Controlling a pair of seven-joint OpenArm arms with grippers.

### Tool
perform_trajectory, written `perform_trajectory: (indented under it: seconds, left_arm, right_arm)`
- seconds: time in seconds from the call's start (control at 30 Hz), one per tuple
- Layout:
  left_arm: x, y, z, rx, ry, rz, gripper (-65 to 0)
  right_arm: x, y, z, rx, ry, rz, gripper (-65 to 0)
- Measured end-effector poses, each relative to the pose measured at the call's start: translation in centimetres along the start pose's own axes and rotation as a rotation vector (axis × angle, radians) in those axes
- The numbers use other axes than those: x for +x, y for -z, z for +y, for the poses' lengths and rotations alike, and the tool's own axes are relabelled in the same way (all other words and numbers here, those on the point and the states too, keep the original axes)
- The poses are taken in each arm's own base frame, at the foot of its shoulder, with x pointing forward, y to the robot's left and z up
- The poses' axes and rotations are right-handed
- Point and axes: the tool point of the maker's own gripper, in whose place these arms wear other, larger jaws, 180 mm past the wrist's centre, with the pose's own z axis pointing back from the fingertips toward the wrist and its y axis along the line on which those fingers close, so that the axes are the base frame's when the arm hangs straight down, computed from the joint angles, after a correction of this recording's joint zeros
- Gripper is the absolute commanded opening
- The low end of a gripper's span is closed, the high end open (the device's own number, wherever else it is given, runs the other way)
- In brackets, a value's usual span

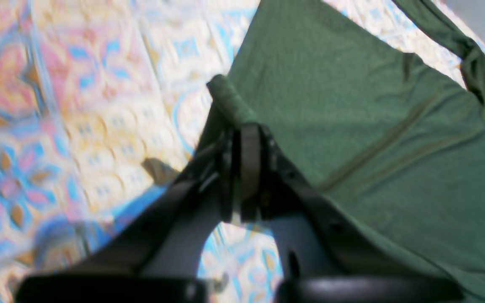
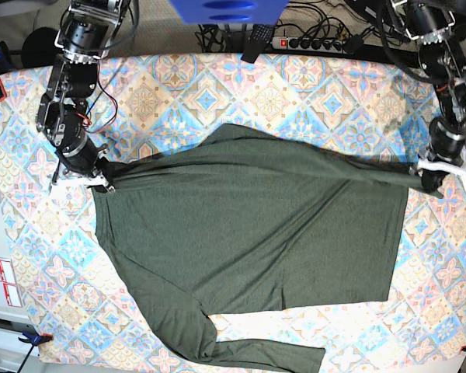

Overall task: Fold the T-shirt properly
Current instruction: 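Drag the shoulder edge with both grippers toward the hem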

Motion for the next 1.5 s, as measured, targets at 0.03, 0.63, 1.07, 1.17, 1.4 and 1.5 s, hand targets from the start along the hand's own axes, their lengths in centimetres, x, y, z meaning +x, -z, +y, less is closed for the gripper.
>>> perform_trajectory:
  seconds: [0.03, 0.63, 1.07, 1.17, 1.4, 1.5]
  left_arm:
    - [0.4, 0.4, 0.0, 0.002, 0.001, -0.009, -65.0]
    - [0.0, 4.7, 1.3, 0.045, -0.106, 0.025, -65.0]
    - [0.3, 5.6, 1.3, 0.056, -0.108, 0.027, -65.0]
    - [0.1, 5.6, 1.7, 0.075, -0.082, 0.038, -65.0]
    - [-2.0, 6.1, 0.0, 0.039, -0.036, 0.134, -40.2]
    - [-2.8, 5.9, 0.0, 0.042, -0.046, 0.175, -35.8]
  right_arm:
    - [0.4, 0.4, 0.4, 0.009, 0.006, -0.005, -65.0]
    - [3.0, 3.5, 2.8, 0.05, 0.06, -0.016, -65.0]
    - [2.4, 4.5, 2.4, 0.032, 0.089, 0.017, -64.9]
    - [3.0, 4.6, 2.9, 0.045, 0.086, 0.006, -64.8]
    - [2.4, 4.4, 2.3, 0.035, 0.088, 0.012, -61.2]
    - [1.8, 4.2, 1.7, 0.023, 0.087, 0.02, -54.1]
